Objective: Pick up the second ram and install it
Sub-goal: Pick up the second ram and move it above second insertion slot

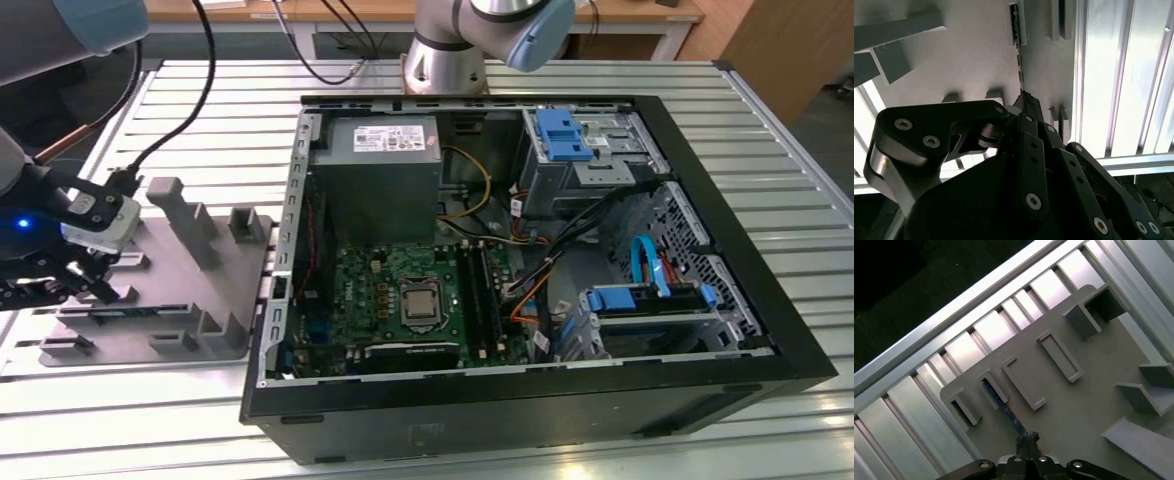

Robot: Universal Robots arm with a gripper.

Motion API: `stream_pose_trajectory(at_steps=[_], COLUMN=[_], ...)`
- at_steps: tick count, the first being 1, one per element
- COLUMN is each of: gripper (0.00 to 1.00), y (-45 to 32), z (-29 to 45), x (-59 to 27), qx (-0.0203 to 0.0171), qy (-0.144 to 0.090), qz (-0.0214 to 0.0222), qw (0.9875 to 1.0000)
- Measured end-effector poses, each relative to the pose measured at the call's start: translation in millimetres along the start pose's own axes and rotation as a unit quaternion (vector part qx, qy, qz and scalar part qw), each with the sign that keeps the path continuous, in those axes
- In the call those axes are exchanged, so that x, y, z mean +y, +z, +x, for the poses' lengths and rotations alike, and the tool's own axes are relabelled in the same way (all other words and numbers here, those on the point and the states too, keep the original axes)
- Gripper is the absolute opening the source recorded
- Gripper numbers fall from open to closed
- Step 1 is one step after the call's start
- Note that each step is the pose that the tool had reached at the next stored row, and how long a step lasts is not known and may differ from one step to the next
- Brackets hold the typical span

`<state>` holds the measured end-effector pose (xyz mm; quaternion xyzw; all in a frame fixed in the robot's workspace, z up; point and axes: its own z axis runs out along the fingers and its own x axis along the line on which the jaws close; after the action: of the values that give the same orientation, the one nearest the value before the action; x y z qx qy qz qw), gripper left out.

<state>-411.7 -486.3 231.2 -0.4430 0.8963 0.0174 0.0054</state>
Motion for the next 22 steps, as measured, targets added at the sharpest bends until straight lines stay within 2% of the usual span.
stream_pose_trajectory(at_steps=[5,11,17,22], gripper=[0.10,0.10,0.10,0.10], y=[0.1,0.3,0.5,0.7], z=[0.0,0.0,0.0,0.0], x=[0.0,0.0,0.0,0.0], qx=[0.0010,0.0021,0.0033,0.0042], qy=[-0.036,-0.079,-0.123,-0.159], qz=[-0.0009,-0.0020,-0.0031,-0.0040], qw=[0.9994,0.9968,0.9924,0.9873])
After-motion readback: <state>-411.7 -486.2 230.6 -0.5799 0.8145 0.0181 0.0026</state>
